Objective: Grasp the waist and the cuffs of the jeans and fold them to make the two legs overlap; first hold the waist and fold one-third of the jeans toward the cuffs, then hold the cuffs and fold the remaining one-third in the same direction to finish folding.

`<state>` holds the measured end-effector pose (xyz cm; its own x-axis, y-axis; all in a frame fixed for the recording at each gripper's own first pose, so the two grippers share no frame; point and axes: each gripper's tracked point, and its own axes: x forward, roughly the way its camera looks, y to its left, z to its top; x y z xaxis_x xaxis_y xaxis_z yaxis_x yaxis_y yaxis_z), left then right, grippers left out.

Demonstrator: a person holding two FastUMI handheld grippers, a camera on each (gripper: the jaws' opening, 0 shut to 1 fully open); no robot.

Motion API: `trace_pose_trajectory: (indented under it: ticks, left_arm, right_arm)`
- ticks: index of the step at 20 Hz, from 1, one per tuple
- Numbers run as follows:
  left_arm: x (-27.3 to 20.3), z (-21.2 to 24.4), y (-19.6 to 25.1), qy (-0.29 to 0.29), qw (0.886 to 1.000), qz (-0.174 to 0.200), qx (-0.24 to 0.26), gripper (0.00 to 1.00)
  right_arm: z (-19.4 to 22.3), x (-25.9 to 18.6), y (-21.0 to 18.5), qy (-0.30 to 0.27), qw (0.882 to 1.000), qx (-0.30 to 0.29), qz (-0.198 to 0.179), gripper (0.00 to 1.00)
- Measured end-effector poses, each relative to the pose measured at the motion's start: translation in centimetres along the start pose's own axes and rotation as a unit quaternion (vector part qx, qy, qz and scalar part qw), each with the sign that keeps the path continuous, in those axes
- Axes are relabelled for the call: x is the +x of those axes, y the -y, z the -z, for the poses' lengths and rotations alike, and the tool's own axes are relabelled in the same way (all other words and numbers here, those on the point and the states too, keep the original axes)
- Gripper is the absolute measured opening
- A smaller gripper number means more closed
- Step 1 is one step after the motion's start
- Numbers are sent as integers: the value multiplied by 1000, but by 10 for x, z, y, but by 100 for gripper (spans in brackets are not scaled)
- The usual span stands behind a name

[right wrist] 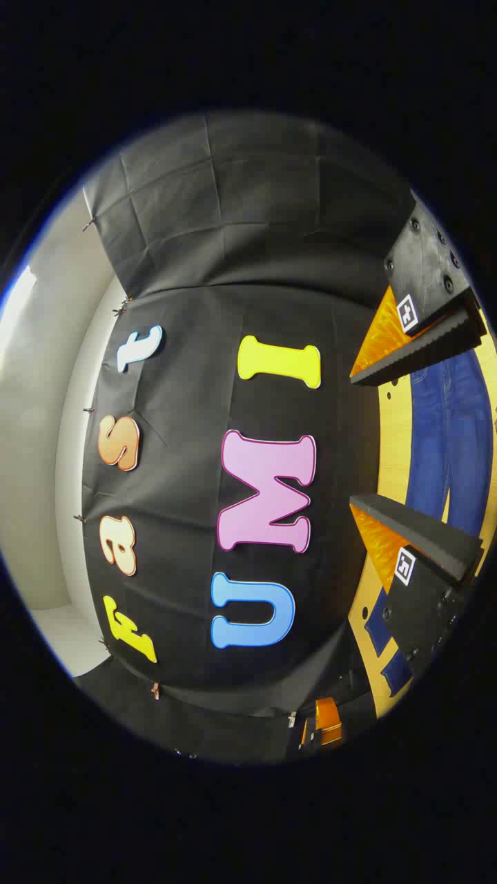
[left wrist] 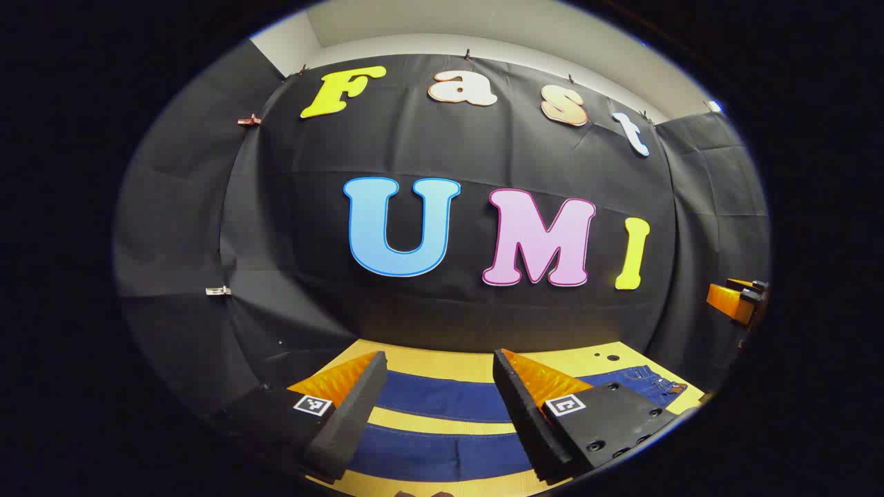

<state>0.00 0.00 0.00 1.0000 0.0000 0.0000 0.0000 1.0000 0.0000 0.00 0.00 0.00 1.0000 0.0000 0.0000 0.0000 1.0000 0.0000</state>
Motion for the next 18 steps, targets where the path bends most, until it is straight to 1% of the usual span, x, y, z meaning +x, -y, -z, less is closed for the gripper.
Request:
trace_pose_trajectory:
  ticks: [6,10,12,15,16,17,18]
  left_arm:
    - [-7,2,-2,-4,1000,9,9,96]
    - [-19,2,-10,0,999,25,20,96]
    - [-25,3,-18,-1,999,32,27,96]
    - [-35,4,-30,3,999,42,26,96]
    - [-35,4,-33,4,999,41,25,96]
    - [-35,5,-36,2,999,40,22,96]
    - [-36,7,-37,1,999,38,20,96]
  right_arm:
    - [1,-7,4,-3,1000,-4,2,96]
    - [-5,-15,0,1,1000,-11,6,96]
    - [-7,-22,-4,-1,1000,-12,8,94]
    - [-11,-42,-12,3,1000,-17,16,96]
    - [-9,-45,-15,0,1000,-16,17,94]
    - [-7,-48,-19,-5,1000,-10,14,96]
    - [-5,-50,-23,-9,1000,-4,11,96]
